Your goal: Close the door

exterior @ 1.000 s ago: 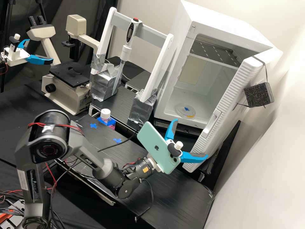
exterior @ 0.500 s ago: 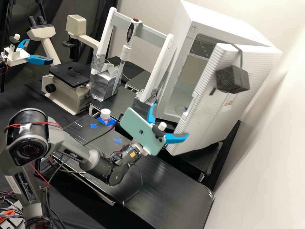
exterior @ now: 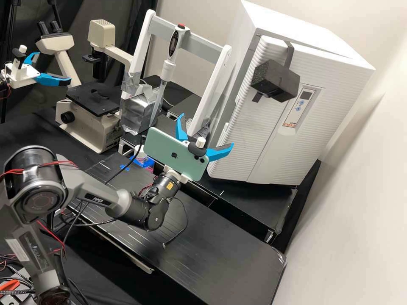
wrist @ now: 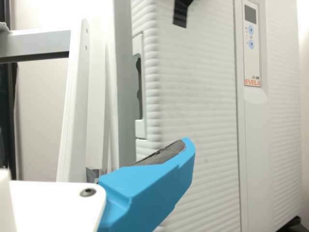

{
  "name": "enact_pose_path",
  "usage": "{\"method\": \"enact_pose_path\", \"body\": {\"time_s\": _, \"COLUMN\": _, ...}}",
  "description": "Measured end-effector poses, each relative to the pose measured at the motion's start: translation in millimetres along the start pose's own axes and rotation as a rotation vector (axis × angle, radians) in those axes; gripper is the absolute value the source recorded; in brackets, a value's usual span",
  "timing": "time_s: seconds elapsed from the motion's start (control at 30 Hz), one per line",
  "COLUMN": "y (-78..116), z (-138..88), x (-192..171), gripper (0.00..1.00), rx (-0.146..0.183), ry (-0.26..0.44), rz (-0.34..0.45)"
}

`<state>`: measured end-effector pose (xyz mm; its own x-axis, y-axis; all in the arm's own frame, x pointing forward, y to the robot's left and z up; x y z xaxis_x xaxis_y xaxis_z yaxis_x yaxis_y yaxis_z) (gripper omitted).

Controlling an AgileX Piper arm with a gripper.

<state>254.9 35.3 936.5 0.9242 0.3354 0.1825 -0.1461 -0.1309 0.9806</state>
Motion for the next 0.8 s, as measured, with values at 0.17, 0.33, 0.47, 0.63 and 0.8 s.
{"method": "enact_pose_path", "body": {"time_s": 0.17, "y": -0.2, "z": 4.0, "x": 10.6, "gripper": 1.00, "rx": 0.005, "ry": 0.011, "rz": -0.011}}
{"method": "enact_pose_path", "body": {"time_s": 0.33, "y": -0.4, "z": 8.3, "x": 13.8, "gripper": 1.00, "rx": 0.009, "ry": 0.004, "rz": -0.014}}
{"method": "enact_pose_path", "body": {"time_s": 0.47, "y": -0.1, "z": 9.6, "x": 12.9, "gripper": 1.00, "rx": 0.010, "ry": 0.000, "rz": -0.013}}
{"method": "enact_pose_path", "body": {"time_s": 0.63, "y": 0.8, "z": 11.6, "x": -2.5, "gripper": 1.00, "rx": 0.064, "ry": -0.056, "rz": 0.080}}
{"method": "enact_pose_path", "body": {"time_s": 0.8, "y": -1.0, "z": 14.2, "x": -15.4, "gripper": 1.00, "rx": 0.100, "ry": -0.101, "rz": 0.134}}
